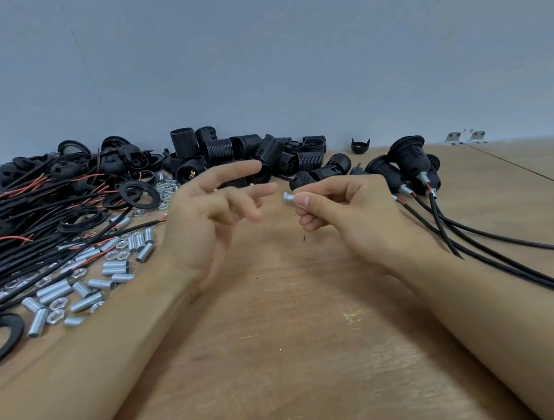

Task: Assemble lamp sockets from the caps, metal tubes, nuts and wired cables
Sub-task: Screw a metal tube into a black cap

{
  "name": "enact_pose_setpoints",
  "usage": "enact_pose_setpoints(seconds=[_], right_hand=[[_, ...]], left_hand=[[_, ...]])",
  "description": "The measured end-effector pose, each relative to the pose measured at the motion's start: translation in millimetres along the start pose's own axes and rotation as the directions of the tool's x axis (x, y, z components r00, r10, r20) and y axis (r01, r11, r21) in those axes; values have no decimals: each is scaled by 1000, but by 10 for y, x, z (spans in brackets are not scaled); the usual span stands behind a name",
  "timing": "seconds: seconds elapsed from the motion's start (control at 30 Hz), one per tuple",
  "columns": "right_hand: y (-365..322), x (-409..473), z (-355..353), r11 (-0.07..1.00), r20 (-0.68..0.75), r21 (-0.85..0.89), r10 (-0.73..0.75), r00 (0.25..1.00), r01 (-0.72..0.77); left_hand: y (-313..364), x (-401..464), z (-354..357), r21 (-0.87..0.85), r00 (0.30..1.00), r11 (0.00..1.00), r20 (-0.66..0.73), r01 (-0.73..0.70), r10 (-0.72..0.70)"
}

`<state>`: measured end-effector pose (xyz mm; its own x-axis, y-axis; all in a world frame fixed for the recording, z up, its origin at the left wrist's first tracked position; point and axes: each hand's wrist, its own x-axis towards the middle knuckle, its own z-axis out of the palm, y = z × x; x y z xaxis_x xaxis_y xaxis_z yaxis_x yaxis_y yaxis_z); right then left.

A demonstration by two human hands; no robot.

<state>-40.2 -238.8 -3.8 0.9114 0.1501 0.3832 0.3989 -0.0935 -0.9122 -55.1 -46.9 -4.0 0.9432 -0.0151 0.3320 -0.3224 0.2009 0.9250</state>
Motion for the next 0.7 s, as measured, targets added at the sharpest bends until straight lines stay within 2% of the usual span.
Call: enact_pose_setpoints(seconds=[0.1, 0.17, 0.27, 0.37, 0.47, 0.53, 0.63, 0.7], right_hand=[[-2, 2, 0, 1000, 3, 17, 7, 1000, -7], [2, 5, 1, 1000, 0, 18, 11, 1000, -11], [1, 10, -4, 999, 3, 36, 22, 1000, -22], [-8, 9, 3, 999, 1, 38, 26, 1000, -26], [-14, 18, -6, 998, -25, 55, 31, 999, -30], [-15, 16, -3, 998, -28, 54, 33, 999, -31], [-10, 9, 6, 999, -20, 34, 40, 999, -39], [-11, 13, -4, 999, -23, 27, 44, 999, -43]], left_hand=[[12, -22, 31, 111, 999, 994, 45, 11, -16], [8, -42, 49, 102, 997, 995, 81, -2, -6], [0, -30, 56, 116, 999, 993, 29, -17, 14], [-1, -47, 85, 174, 996, 985, 85, -2, -13], [19, -41, 61, 97, 999, 994, 7, -50, 50], [17, -30, 67, 130, 999, 991, -10, -34, 35], [-17, -58, 105, 195, 994, 980, 94, 44, -63], [1, -59, 94, 162, 992, 987, 120, 3, -23]])
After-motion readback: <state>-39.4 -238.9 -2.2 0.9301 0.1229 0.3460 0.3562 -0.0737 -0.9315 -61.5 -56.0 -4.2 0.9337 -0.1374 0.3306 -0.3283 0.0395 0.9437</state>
